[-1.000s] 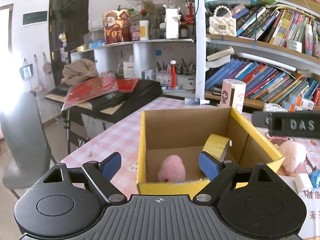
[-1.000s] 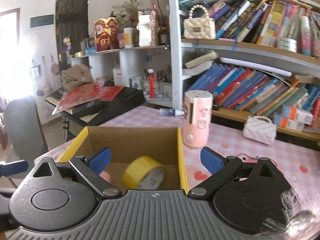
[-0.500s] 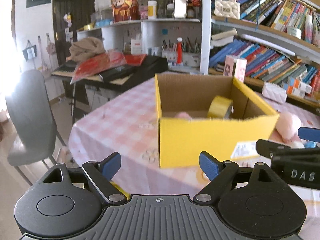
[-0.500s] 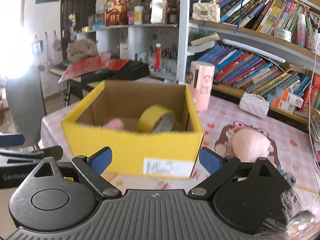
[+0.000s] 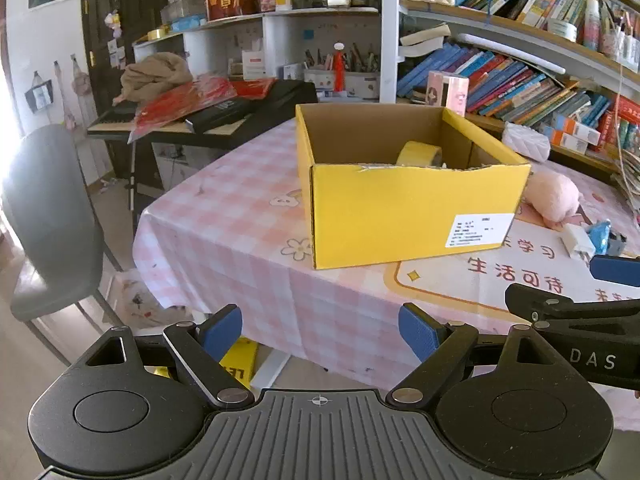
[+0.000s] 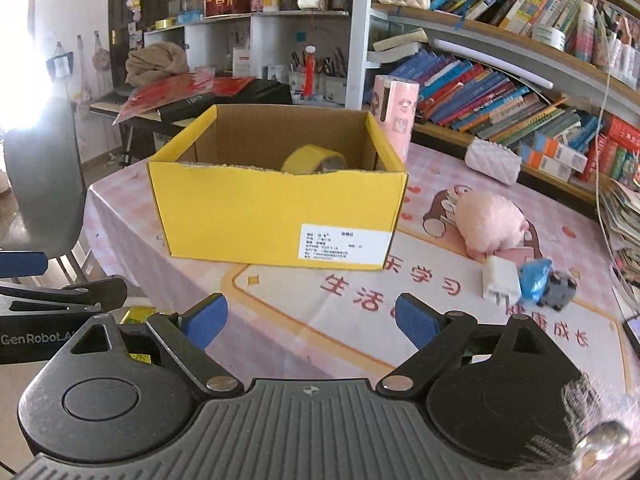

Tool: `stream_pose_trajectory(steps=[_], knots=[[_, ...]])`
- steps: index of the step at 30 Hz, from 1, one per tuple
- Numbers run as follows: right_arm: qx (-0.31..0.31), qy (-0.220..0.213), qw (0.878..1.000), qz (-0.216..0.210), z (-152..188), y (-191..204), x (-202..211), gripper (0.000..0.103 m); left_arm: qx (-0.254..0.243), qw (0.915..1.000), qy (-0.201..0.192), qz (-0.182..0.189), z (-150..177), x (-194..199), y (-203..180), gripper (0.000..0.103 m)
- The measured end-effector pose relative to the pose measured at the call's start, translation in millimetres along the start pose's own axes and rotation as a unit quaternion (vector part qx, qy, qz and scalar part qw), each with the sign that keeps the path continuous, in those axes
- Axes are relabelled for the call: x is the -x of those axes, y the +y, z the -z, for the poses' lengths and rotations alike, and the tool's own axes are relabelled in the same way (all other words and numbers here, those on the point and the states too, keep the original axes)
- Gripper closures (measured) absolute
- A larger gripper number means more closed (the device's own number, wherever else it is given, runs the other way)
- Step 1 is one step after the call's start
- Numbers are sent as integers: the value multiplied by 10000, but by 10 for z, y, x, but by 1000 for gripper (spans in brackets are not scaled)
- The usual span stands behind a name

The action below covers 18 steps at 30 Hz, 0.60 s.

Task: Organize objects
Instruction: 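Withdraw both open tools from the yellow box back toward the desk objects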

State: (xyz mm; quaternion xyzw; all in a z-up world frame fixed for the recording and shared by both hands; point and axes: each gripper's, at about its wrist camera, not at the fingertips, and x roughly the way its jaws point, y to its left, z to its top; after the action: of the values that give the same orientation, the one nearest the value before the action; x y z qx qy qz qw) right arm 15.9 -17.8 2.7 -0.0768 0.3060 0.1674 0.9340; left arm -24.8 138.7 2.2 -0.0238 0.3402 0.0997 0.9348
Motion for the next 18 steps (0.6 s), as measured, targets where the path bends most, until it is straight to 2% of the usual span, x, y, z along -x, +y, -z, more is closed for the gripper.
stream_pose_trajectory(steps=[8,18], knots=[[-149,-37,9998,161,118,5,173,11,-126,9998,-67,172,57,99,-41,15],[-553,6,9963,651,319,-183,386,11,-481,9966,-8,668,139,124,-282,15]])
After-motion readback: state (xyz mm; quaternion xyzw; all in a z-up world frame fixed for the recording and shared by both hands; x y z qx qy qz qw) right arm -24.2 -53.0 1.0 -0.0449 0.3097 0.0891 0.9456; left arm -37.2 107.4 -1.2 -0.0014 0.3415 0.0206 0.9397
